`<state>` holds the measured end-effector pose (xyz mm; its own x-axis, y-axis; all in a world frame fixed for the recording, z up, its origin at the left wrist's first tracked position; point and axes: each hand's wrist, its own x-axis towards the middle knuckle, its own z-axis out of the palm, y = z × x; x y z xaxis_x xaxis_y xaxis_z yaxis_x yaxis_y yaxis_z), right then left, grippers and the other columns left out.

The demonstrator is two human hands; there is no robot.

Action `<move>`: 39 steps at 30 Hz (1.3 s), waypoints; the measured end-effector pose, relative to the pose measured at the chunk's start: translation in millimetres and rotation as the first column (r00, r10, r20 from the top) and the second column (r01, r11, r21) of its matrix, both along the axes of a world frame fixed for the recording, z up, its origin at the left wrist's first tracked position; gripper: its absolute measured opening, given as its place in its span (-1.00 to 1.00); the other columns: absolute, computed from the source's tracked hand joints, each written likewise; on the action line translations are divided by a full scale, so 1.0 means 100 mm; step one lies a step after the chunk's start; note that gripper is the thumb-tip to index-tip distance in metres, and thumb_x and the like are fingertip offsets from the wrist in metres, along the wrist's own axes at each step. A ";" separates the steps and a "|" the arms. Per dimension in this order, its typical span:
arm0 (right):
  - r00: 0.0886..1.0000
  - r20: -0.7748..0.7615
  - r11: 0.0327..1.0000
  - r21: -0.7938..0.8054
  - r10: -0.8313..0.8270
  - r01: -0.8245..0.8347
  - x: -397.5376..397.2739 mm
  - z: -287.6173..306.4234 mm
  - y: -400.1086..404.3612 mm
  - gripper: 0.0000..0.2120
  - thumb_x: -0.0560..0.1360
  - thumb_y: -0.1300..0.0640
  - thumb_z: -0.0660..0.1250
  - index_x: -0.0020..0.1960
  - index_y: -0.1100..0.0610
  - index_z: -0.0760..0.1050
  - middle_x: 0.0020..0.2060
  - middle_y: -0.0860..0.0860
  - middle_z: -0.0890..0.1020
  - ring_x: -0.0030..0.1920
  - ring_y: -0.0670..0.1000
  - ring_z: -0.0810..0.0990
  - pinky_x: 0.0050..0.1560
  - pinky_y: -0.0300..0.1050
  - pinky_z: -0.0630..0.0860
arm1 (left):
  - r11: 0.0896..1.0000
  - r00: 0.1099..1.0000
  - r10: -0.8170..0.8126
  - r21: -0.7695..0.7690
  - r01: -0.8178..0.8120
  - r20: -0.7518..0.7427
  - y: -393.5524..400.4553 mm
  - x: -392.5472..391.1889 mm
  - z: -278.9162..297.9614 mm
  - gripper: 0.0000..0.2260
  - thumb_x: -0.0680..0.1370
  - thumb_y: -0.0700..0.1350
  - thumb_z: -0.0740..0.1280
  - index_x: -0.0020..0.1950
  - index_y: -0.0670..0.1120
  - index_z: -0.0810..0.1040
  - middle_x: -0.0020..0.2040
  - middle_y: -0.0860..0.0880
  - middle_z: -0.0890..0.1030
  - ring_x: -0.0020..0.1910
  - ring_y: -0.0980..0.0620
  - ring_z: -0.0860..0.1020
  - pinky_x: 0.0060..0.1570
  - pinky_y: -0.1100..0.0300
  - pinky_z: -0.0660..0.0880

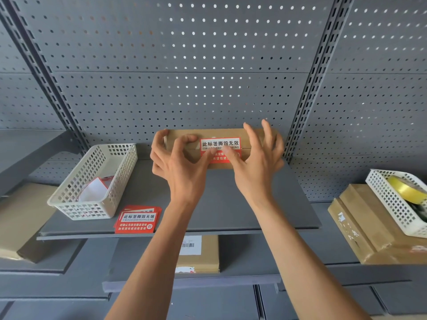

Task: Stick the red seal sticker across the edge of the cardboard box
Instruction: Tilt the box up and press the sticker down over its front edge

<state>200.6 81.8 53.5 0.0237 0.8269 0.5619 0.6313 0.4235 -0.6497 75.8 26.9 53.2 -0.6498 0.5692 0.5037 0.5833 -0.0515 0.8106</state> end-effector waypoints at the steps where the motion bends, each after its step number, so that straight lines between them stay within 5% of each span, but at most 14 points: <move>1: 1.000 -0.001 1.000 -0.001 0.007 -0.007 0.02 0.00 0.01 -0.36 0.45 -0.32 0.37 0.46 -0.13 0.39 0.59 -0.07 0.18 0.57 0.13 0.08 0.30 0.19 0.17 | 1.000 1.000 -0.008 0.001 0.008 -0.001 0.00 -0.01 0.00 -0.66 0.35 0.20 0.57 0.05 0.17 0.59 0.47 0.05 0.24 0.49 -0.01 0.18 0.39 -0.11 0.15; 18: 0.995 -0.020 0.995 0.028 0.100 -0.100 0.17 -0.03 0.07 -0.50 0.55 -0.09 0.37 0.47 -0.10 0.42 0.59 -0.09 0.20 0.52 0.18 0.15 0.39 0.29 0.19 | 0.996 0.995 -0.089 -0.011 0.089 -0.035 -0.07 -0.17 0.01 -0.70 0.39 0.10 0.57 0.09 0.17 0.65 0.45 0.02 0.27 0.47 -0.03 0.21 0.32 0.03 0.10; 25: 0.999 0.013 0.999 -0.012 0.039 -0.039 0.06 0.01 0.01 -0.33 0.42 -0.34 0.39 0.47 -0.15 0.37 0.60 -0.10 0.16 0.58 0.11 0.05 0.35 0.21 0.16 | 0.999 0.999 -0.028 -0.019 0.028 -0.018 -0.05 -0.02 0.04 -0.61 0.30 0.26 0.58 0.05 0.21 0.59 0.46 0.05 0.24 0.49 0.00 0.18 0.42 -0.11 0.17; 31: 0.996 0.015 0.996 -0.013 0.091 -0.091 0.13 0.00 0.04 -0.30 0.42 -0.31 0.41 0.49 -0.14 0.36 0.61 -0.10 0.14 0.58 0.12 0.04 0.37 0.23 0.14 | 0.997 0.996 -0.074 -0.026 0.073 -0.058 -0.07 -0.11 -0.01 -0.57 0.30 0.19 0.60 0.11 0.21 0.60 0.47 0.02 0.23 0.48 -0.01 0.18 0.41 -0.19 0.20; 39: 0.986 0.015 0.986 0.001 0.166 -0.166 0.25 -0.01 0.10 -0.40 0.49 -0.14 0.41 0.49 -0.10 0.37 0.61 -0.10 0.16 0.55 0.19 0.10 0.43 0.36 0.15 | 0.985 0.982 -0.165 -0.060 0.160 -0.093 -0.11 -0.28 0.00 -0.59 0.34 0.14 0.58 0.16 0.23 0.62 0.46 0.00 0.23 0.47 -0.02 0.20 0.32 0.10 0.10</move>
<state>225.8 91.8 52.4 -0.1216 0.8177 0.5627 0.5617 0.5241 -0.6402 48.2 16.2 52.7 -0.4959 0.6904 0.5268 0.6464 -0.1117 0.7548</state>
